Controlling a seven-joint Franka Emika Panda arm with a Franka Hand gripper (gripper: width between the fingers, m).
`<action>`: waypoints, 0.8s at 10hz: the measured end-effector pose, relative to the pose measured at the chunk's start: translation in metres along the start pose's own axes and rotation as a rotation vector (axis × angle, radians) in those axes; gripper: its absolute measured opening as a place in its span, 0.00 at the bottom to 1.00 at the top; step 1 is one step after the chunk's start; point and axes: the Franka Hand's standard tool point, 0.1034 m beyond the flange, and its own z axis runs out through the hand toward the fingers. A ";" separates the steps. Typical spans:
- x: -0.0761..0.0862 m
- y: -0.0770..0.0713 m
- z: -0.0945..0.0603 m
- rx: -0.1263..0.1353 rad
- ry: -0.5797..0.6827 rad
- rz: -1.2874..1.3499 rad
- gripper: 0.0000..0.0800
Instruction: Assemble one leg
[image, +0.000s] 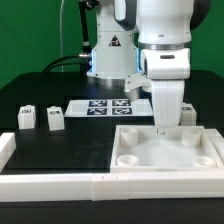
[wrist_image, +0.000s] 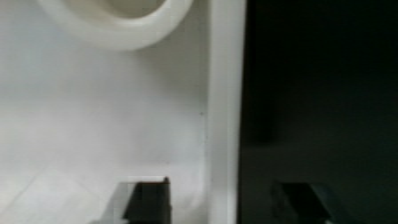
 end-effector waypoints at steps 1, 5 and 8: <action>0.000 0.000 0.000 0.000 0.000 0.000 0.57; 0.000 0.000 0.000 0.000 0.000 0.000 0.81; 0.000 0.000 0.000 0.000 0.000 0.000 0.81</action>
Offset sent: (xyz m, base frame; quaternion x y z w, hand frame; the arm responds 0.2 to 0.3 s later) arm 0.0000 0.0000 0.0000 0.0000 0.0000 0.0000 1.0000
